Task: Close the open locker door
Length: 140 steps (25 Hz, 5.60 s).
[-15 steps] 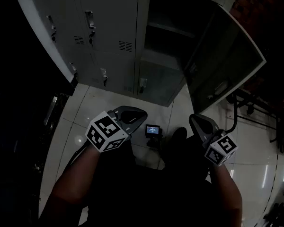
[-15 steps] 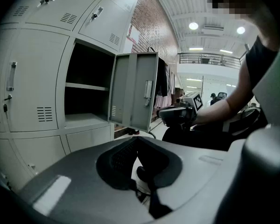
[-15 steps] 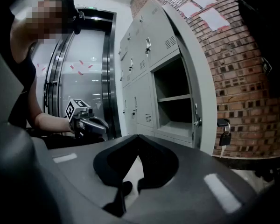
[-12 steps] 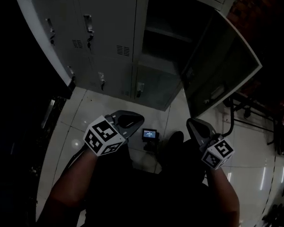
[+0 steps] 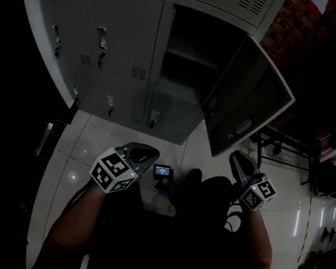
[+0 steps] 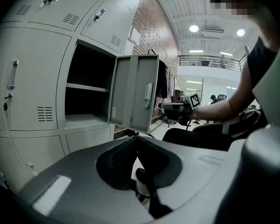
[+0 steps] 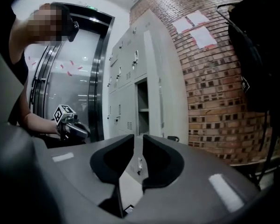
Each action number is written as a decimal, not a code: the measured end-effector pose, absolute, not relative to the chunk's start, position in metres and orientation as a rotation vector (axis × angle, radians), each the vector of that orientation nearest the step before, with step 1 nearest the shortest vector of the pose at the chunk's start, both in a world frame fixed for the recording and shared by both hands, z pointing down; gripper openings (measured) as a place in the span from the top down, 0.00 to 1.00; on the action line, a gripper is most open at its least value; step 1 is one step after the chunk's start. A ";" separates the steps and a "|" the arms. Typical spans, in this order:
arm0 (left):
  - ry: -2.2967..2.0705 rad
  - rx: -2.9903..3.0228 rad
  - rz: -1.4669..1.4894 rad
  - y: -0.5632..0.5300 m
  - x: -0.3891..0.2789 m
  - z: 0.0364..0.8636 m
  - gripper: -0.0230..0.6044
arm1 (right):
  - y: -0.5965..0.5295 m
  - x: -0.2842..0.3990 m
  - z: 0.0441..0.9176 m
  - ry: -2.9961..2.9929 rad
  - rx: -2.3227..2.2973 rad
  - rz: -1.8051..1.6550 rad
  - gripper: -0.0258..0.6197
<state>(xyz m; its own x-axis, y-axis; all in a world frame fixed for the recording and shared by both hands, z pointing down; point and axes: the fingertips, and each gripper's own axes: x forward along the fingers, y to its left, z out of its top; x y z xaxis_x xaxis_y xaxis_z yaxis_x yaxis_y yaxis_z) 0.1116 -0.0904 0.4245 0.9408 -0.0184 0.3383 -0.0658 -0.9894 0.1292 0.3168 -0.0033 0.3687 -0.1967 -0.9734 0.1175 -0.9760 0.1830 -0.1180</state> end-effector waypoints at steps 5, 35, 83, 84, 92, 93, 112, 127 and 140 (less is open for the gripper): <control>-0.064 2.960 0.513 -0.090 0.112 0.425 0.94 | -0.008 0.338 0.339 -2.442 1.990 0.194 0.71; -0.054 2.949 0.541 -0.082 0.113 0.425 0.94 | -0.168 0.197 0.316 -2.718 1.560 0.047 0.74; -0.135 2.897 0.404 -0.102 0.081 0.413 0.94 | -0.363 0.224 0.315 -2.187 2.081 0.060 0.75; -0.133 2.898 0.402 -0.102 0.081 0.413 0.94 | -0.357 0.224 0.315 -2.197 2.070 0.056 0.75; -0.140 2.906 0.422 -0.103 0.079 0.416 0.94 | -0.285 0.219 0.309 -2.311 1.957 0.022 0.83; -0.141 2.906 0.427 -0.103 0.079 0.417 0.94 | -0.275 0.218 0.308 -2.328 1.944 0.022 0.85; -0.113 2.939 0.449 -0.096 0.087 0.416 0.94 | -0.107 0.237 0.319 -2.431 1.888 0.106 0.96; -0.057 2.962 0.501 -0.085 0.107 0.422 0.94 | -0.043 0.229 0.385 -2.412 1.755 0.191 0.96; -0.063 2.961 0.520 -0.085 0.107 0.423 0.94 | -0.037 0.222 0.395 -2.567 1.648 0.311 0.96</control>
<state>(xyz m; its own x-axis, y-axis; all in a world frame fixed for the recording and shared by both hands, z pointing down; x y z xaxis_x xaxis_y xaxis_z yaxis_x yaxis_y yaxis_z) 0.1069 -0.0854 0.4228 0.9397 -0.0182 0.3416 -0.0645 -0.9901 0.1248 0.2216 -0.0374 0.3948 -0.4205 -0.8908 0.1720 -0.9061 0.4028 -0.1290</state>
